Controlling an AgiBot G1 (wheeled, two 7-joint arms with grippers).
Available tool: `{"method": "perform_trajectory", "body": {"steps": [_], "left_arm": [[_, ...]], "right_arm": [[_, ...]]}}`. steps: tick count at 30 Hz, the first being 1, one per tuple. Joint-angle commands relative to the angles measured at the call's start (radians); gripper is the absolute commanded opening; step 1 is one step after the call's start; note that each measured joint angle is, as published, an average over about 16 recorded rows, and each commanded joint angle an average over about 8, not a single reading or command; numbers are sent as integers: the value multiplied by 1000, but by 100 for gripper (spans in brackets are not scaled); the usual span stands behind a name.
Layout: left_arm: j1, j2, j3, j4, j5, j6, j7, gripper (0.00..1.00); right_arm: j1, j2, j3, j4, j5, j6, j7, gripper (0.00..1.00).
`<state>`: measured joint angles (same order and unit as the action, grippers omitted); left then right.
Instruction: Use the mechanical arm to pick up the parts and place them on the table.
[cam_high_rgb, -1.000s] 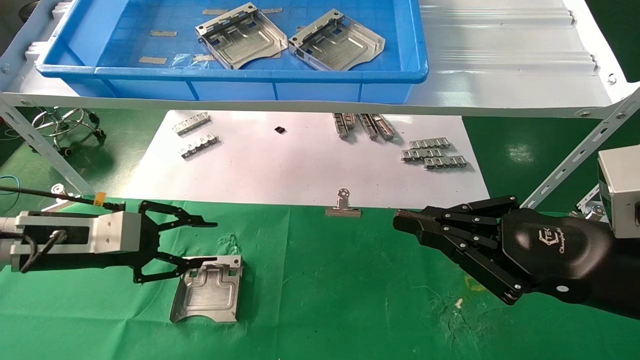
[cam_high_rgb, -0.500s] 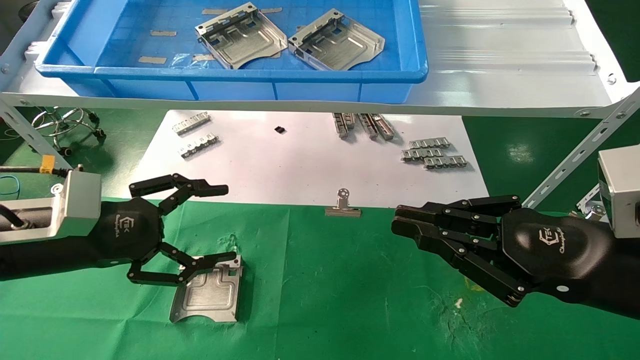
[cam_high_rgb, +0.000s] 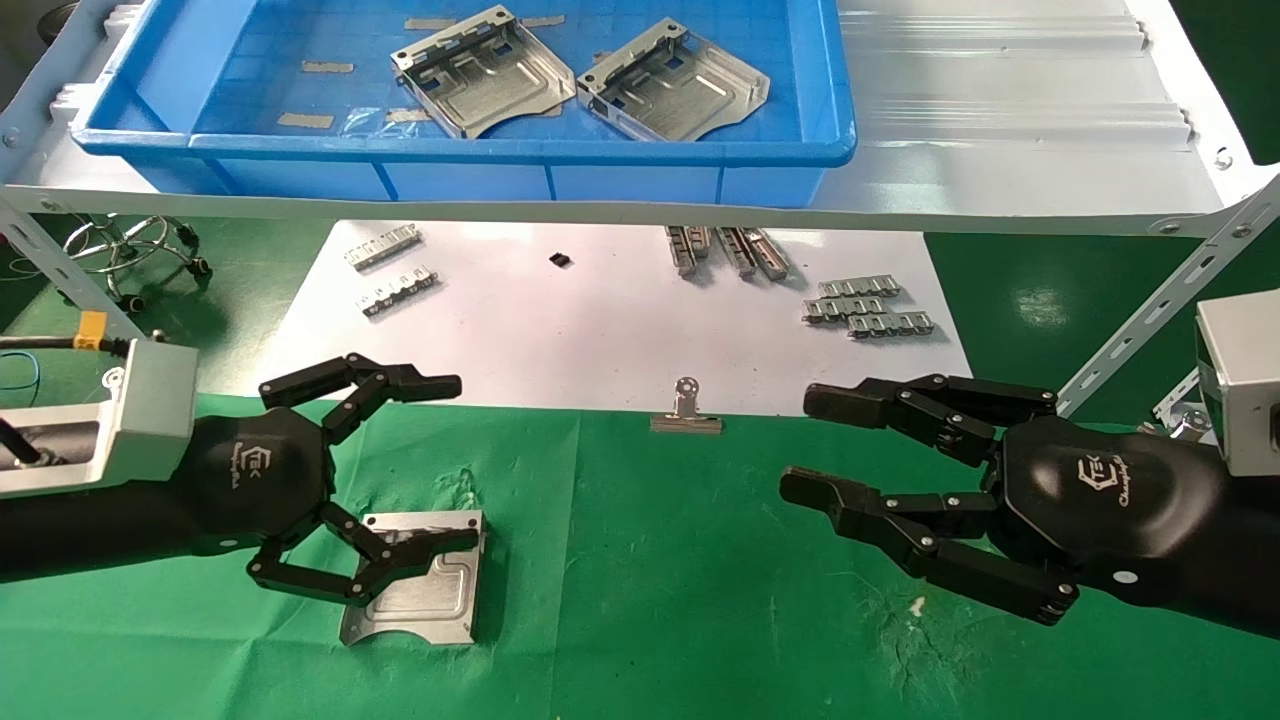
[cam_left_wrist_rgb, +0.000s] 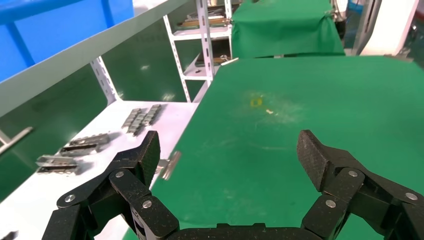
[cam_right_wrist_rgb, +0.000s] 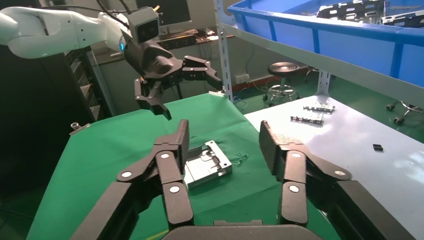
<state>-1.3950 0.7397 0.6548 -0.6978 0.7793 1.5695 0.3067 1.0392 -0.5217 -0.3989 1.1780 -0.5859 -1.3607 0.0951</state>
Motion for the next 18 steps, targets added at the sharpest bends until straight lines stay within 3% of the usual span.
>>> {"method": "perform_trajectory", "body": {"steps": [1,18], "left_arm": [[17,-7,-20,-31,-3,-4,-26,100],[161,-65,-189,-295,-25,-37,-249,100]], "right_arm": [[0,0,0,0,0,0,0,100],[0,0,0,0,0,0,0,100]]}}
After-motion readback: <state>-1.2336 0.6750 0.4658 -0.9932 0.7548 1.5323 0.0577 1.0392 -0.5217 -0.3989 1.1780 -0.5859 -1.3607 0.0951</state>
